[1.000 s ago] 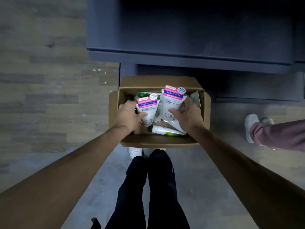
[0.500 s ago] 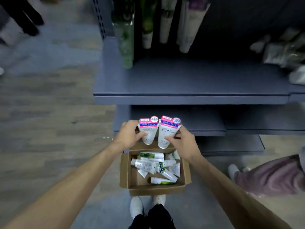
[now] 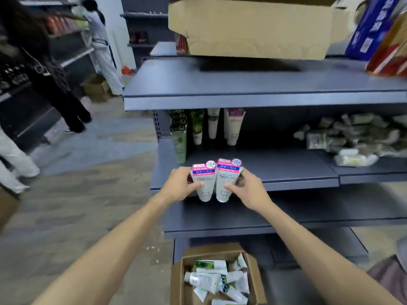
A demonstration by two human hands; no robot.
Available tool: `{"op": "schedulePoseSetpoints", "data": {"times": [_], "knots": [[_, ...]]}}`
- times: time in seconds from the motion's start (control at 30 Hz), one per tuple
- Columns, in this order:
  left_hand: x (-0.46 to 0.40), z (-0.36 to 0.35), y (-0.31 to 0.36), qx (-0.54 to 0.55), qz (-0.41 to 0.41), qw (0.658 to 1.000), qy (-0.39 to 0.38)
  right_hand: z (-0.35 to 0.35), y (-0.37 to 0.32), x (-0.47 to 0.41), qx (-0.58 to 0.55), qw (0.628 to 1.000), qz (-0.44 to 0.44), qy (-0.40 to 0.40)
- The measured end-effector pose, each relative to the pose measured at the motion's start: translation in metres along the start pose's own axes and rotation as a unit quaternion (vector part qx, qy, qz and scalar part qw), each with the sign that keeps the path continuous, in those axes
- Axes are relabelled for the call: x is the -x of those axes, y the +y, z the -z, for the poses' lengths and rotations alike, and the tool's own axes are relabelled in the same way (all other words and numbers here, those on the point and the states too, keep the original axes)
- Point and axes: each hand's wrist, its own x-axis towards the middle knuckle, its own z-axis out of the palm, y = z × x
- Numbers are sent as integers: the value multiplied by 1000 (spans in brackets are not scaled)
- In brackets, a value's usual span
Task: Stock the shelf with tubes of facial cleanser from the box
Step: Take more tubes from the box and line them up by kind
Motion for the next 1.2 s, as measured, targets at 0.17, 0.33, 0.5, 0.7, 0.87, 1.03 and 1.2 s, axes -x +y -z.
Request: {"op": "schedulePoseSetpoints", "data": {"times": [0.17, 0.33, 0.5, 0.7, 0.87, 1.03, 1.2], "knots": [[-22, 31, 22, -33, -32, 998, 43, 23, -30, -24, 3, 998, 52, 25], [-36, 43, 31, -46, -41, 997, 54, 34, -31, -47, 7, 998, 48, 44], [-48, 46, 31, -43, -19, 998, 50, 44, -13, -68, 29, 999, 30, 34], [-55, 37, 22, -31, 22, 999, 39, 45, 9, -87, 50, 999, 17, 10], [-61, 23, 15, -12, 55, 998, 29, 44, 18, -97, 53, 998, 17, -9], [-74, 6, 13, 24, 102, 994, 19, 49, 24, -107, 49, 999, 7, -15], [-89, -13, 15, 57, 91, 994, 6, 57, 31, -119, 56, 998, 7, -4]]}}
